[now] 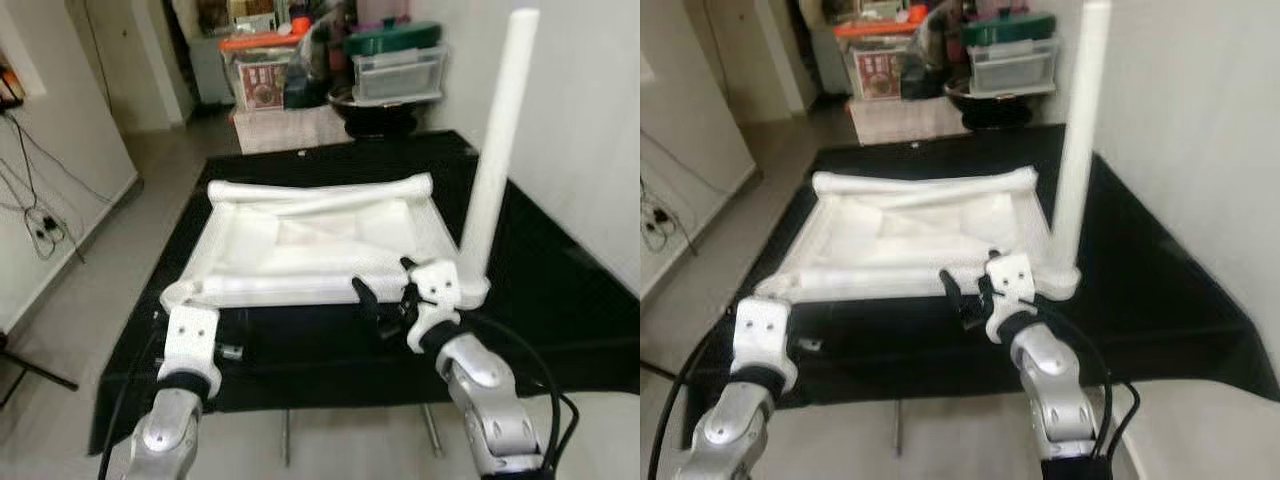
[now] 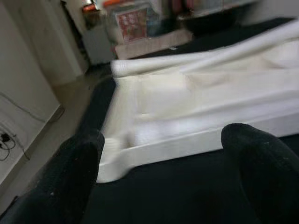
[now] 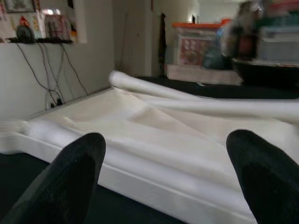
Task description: Building children table
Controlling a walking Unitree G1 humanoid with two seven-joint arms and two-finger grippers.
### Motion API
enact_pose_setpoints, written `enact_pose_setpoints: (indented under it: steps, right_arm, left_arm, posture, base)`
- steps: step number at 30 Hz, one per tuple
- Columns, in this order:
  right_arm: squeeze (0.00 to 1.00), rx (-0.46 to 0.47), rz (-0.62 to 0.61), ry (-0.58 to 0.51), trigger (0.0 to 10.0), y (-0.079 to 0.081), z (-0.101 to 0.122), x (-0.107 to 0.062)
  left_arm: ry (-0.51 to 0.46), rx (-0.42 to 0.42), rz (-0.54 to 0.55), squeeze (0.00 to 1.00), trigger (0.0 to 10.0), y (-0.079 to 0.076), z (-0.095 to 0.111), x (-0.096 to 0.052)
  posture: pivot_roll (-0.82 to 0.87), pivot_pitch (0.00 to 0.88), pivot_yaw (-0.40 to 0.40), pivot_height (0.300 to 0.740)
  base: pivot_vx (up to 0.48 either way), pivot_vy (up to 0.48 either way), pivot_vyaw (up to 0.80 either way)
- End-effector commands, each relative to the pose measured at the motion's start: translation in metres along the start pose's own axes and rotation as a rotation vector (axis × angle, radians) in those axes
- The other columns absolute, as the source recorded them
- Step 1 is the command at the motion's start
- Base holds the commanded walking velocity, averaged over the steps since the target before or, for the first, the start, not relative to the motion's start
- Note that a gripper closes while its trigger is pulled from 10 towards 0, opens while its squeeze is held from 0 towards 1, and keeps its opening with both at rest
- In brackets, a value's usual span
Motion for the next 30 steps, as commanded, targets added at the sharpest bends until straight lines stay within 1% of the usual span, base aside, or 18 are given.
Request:
enact_pose_setpoints:
  steps: [1,2,3,5,6,9,13,14,15,17,19,22,24,25,29,30]
  right_arm:
    - [0.00,0.030,0.036,-0.023,10.0,0.012,0.006,0.009]
    - [0.00,0.012,0.028,-0.043,10.0,0.013,0.011,0.013]
    - [0.00,0.012,0.028,-0.043,10.0,0.013,0.011,0.013]
    - [0.00,-0.010,0.038,-0.046,10.0,0.016,0.010,0.014]
    - [0.00,-0.045,0.049,-0.033,10.0,0.018,0.005,0.013]
    - [0.00,-0.039,0.031,-0.032,10.0,0.013,0.003,0.010]
    - [0.00,-0.054,0.036,-0.024,10.0,0.013,0.002,0.010]
    - [0.00,-0.074,0.044,-0.009,10.0,0.016,-0.001,0.010]
    - [0.00,-0.079,0.046,-0.006,10.0,0.016,-0.001,0.010]
    - [0.00,-0.084,0.038,0.003,10.0,0.015,-0.002,0.010]
    - [0.00,-0.076,0.030,0.009,10.0,0.013,-0.002,0.010]
    - [0.00,-0.065,0.027,0.011,10.0,0.012,-0.003,0.011]
    - [0.00,-0.057,0.025,0.005,10.0,0.011,-0.002,0.012]
    - [0.00,-0.058,0.026,0.002,10.0,0.010,-0.001,0.012]
    - [0.00,-0.063,0.020,0.003,10.0,0.010,-0.001,0.012]
    - [0.00,-0.063,0.015,0.004,10.0,0.009,-0.001,0.013]
  left_arm:
    - [0.046,0.020,0.025,0.00,10.0,0.015,-0.010,-0.001]
    - [0.023,0.032,0.025,0.00,10.0,0.020,-0.005,0.004]
    - [0.023,0.032,0.025,0.00,10.0,0.020,-0.005,0.004]
    - [0.017,0.041,0.008,0.00,10.0,0.016,-0.006,0.006]
    - [0.031,0.039,-0.019,0.00,10.0,0.009,-0.010,0.005]
    - [0.052,0.025,-0.010,0.00,10.0,0.006,-0.015,0.001]
    - [0.061,0.017,-0.024,0.00,10.0,0.006,-0.015,0.000]
    - [0.054,0.012,-0.067,0.00,10.0,0.001,-0.014,-0.002]
    - [0.052,0.011,-0.079,0.00,10.0,0.000,-0.014,-0.003]
    - [0.054,-0.010,-0.071,0.00,10.0,0.001,-0.014,-0.005]
    - [0.053,-0.008,-0.062,0.00,10.0,0.002,-0.013,-0.006]
    - [0.047,0.004,-0.058,0.00,10.0,0.002,-0.011,-0.007]
    - [0.023,0.072,-0.082,0.00,10.0,-0.003,-0.006,-0.007]
    - [0.015,0.091,-0.091,0.00,10.0,-0.005,-0.005,-0.008]
    - [0.007,0.085,-0.096,0.00,10.0,-0.006,-0.003,-0.008]
    - [0.004,0.050,-0.094,0.00,10.0,-0.005,-0.002,-0.007]
  posture:
    - [-0.06,0.000,0.063,0.740]
    - [-0.06,0.000,0.071,0.740]
    - [-0.06,0.000,0.071,0.740]
    - [-0.06,0.000,0.076,0.740]
    - [-0.07,0.000,0.082,0.740]
    - [-0.08,0.000,0.088,0.740]
    - [-0.08,0.000,0.087,0.740]
    - [-0.07,0.003,0.075,0.740]
    - [-0.07,0.003,0.075,0.740]
    - [-0.07,0.010,0.069,0.740]
    - [-0.07,0.012,0.068,0.740]
    - [-0.07,0.019,0.067,0.740]
    - [-0.07,0.023,0.068,0.740]
    - [-0.07,0.024,0.068,0.740]
    - [-0.07,0.024,0.068,0.740]
    - [-0.08,0.024,0.070,0.740]
  base:
    - [0.000,0.480,0.00]
    - [0.000,0.480,0.00]
    - [0.000,0.480,0.00]
    - [0.000,0.480,0.00]
    - [0.000,0.480,0.00]
    - [0.000,0.330,0.00]
    - [0.000,0.000,0.00]
    - [0.000,0.000,0.00]
    - [0.000,0.000,0.00]
    - [0.000,0.000,0.00]
    - [0.000,0.000,0.00]
    - [0.000,0.000,0.00]
    - [0.000,0.000,0.00]
    - [0.000,0.000,0.00]
    - [0.000,0.000,0.00]
    - [0.000,0.000,0.00]
Point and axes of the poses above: a point about 5 cm out from each wrist's last joint towards the gripper, its own x axis pointing out of the wrist towards the gripper, its own z axis along the axis of the wrist's last joint, y = z × x, the point moved 3 cm from there along x, pointing out of the wrist towards the gripper, and after that the axes turned 14 degrees about x, right-handed, at the moved point
